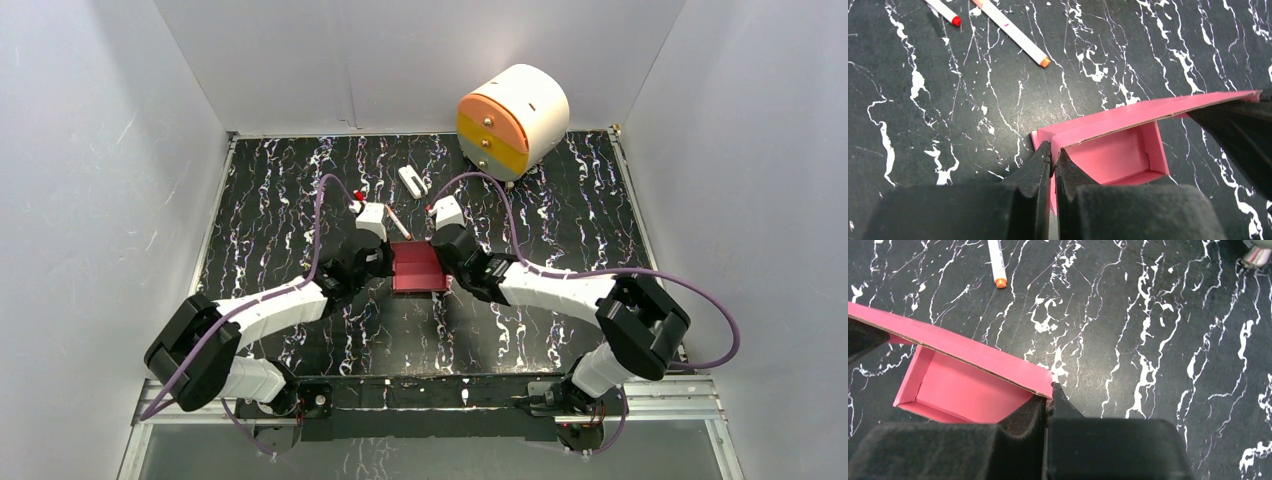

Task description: Fold the paper box

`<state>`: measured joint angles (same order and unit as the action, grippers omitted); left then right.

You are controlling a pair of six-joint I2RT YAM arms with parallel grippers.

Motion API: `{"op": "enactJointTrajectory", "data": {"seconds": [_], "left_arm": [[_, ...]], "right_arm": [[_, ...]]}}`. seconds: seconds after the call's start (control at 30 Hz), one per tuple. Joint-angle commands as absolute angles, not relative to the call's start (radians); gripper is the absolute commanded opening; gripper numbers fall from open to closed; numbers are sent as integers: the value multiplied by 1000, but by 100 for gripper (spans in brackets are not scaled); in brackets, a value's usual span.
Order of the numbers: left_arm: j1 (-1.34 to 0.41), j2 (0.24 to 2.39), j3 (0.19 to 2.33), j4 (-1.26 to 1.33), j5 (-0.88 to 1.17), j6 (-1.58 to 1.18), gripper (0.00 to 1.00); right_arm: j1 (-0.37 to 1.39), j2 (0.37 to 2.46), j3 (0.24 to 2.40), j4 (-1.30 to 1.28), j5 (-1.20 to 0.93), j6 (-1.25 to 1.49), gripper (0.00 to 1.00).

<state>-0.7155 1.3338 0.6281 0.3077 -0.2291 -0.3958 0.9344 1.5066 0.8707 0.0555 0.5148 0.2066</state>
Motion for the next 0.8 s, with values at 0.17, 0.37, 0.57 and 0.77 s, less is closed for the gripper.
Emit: {"op": "enactJointTrajectory", "data": {"seconds": [0.17, 0.37, 0.57, 0.77], "left_arm": [[-840, 1315, 602, 451, -490, -577, 0], [-848, 1296, 551, 475, -494, -603, 0], [-858, 1293, 509, 501, -476, -627, 0], [-870, 1296, 470, 512, -463, -656, 0]], "right_arm": [[1046, 1530, 888, 123, 763, 436, 0], [1062, 1553, 889, 110, 797, 537, 0], [1074, 1559, 850, 115, 818, 641, 0], [1099, 1554, 821, 110, 857, 704, 0]]}}
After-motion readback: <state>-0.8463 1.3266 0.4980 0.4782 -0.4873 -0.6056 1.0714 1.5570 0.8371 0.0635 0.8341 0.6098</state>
